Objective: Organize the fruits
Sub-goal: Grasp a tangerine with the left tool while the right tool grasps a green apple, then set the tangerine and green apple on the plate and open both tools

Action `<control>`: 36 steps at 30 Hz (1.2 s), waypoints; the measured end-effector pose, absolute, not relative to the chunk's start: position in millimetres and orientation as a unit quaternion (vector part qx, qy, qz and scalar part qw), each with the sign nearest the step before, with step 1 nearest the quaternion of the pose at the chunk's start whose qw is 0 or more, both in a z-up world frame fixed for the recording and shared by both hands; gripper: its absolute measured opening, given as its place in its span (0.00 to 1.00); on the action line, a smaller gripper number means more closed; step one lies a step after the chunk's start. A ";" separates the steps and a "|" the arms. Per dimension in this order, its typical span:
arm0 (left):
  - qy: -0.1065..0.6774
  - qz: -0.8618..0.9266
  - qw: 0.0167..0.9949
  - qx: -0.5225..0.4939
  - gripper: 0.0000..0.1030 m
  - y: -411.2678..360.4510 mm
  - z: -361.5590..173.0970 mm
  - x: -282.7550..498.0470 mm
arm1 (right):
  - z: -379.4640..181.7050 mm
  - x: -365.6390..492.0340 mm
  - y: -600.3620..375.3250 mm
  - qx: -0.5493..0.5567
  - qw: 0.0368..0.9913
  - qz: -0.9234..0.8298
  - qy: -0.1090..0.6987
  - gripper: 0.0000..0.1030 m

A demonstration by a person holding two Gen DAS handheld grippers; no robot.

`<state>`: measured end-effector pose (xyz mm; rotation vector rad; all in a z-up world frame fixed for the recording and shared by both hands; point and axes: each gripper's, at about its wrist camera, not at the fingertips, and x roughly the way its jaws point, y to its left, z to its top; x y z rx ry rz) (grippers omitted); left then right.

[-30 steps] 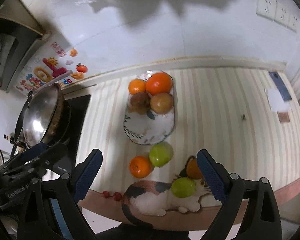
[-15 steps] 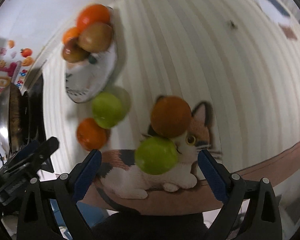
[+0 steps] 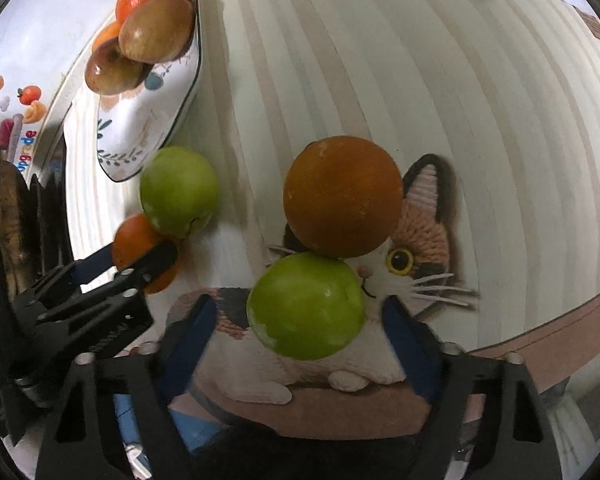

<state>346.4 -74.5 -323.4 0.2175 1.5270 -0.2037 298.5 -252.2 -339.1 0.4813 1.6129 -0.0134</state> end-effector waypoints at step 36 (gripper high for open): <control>0.687 -0.069 0.723 -0.006 0.60 8.9 -288.5 316.8 | -300.3 317.0 -211.2 0.148 0.712 0.078 0.682 0.63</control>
